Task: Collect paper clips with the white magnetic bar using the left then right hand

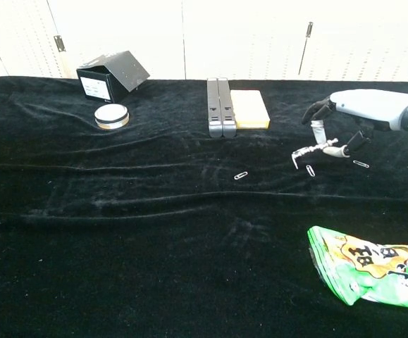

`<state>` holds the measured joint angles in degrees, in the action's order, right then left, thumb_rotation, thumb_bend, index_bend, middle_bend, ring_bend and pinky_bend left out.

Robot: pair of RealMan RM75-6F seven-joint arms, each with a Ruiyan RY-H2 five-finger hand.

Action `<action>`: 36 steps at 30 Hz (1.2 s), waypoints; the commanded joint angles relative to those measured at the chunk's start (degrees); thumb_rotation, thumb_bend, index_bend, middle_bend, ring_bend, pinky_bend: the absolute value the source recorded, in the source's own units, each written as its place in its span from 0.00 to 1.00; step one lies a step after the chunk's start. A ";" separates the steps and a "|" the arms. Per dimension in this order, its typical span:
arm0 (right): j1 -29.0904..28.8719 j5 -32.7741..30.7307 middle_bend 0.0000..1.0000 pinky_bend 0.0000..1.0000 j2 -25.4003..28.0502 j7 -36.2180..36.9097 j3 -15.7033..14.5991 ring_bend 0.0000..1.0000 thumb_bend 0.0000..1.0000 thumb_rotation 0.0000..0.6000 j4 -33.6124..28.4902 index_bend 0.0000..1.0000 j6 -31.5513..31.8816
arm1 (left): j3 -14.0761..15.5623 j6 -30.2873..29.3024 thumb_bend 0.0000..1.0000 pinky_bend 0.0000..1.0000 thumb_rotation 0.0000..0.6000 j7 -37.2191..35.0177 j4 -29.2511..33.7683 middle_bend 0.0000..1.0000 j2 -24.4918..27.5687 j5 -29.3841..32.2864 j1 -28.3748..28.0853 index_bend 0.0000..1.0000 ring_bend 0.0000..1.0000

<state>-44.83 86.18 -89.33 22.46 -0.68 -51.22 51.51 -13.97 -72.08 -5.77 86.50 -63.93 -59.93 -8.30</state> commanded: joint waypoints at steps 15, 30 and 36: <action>1.79 0.55 0.23 0.00 -1.90 1.84 -0.20 0.15 0.49 1.00 3.29 0.88 -0.85 | 0.13 0.25 0.45 0.09 1.00 0.20 -0.02 0.13 -0.02 0.18 -0.25 0.02 0.05; 2.61 1.11 0.24 0.00 -2.51 3.68 0.20 0.15 0.49 1.00 4.95 0.88 -0.41 | 0.13 0.37 0.45 0.09 1.00 0.34 -0.20 0.13 -0.11 0.48 -0.40 0.02 0.05; 3.75 1.59 0.24 0.00 -0.56 3.56 0.70 0.15 0.49 1.00 2.30 0.88 2.86 | 0.19 0.11 0.45 0.09 1.00 0.62 -0.11 0.13 -0.22 0.35 -0.44 0.02 0.05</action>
<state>-41.50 87.58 -90.46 26.15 -0.08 -48.21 53.66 -13.78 -71.96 -5.15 86.39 -64.14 -59.58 -8.73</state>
